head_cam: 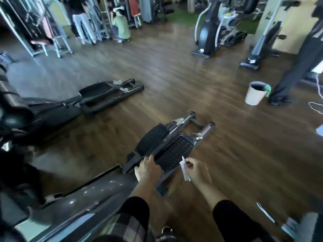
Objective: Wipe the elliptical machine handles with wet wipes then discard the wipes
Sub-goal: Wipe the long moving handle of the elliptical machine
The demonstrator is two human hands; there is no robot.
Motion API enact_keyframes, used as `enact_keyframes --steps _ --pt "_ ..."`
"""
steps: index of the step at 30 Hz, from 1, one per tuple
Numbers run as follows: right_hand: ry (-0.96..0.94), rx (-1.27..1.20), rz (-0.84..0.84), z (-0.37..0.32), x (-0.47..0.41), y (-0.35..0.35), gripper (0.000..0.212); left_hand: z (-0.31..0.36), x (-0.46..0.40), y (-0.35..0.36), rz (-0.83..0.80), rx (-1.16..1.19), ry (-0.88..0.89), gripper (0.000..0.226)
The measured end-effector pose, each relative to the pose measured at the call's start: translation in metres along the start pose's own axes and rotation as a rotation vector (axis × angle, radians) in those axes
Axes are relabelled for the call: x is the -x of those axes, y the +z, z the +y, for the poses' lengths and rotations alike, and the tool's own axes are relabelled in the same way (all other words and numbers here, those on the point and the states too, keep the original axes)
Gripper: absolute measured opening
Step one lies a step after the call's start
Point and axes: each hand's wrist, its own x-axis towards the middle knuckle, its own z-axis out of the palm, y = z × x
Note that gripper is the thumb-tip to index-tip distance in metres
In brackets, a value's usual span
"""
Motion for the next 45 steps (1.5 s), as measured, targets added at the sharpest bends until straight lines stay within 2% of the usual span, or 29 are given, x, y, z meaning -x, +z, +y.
enact_keyframes --steps 10,16,22,28,32,36,40,45 --pt "-0.298 -0.100 -0.270 -0.101 -0.136 0.059 0.012 -0.057 -0.070 -0.086 0.249 0.064 -0.406 0.037" --pt "-0.623 -0.174 -0.482 -0.186 -0.192 0.114 0.013 -0.095 -0.081 -0.130 0.465 0.119 -0.709 0.047" --pt "-0.974 -0.342 -0.667 -0.251 -0.202 0.128 0.010 -0.094 -0.056 -0.155 0.641 0.152 -1.025 0.054" --pt "-1.145 -0.460 -0.852 -0.276 -0.172 0.134 0.013 -0.073 -0.012 -0.153 0.761 0.228 -1.243 0.053" --pt "-1.203 -0.542 -1.016 -0.285 -0.128 0.130 0.012 -0.063 0.028 -0.149 0.827 0.220 -1.376 0.053" --pt "-1.208 -0.642 -1.133 -0.300 -0.072 0.129 0.013 -0.059 0.074 -0.152 0.964 0.212 -1.504 0.051" --pt "-1.243 -0.759 -1.199 -0.320 -0.018 0.111 0.018 -0.054 0.122 -0.159 1.093 0.138 -1.570 0.049" --pt "-1.160 -1.036 -1.301 -0.347 0.026 0.075 0.011 -0.048 0.167 -0.176 1.237 0.015 -1.578 0.044"
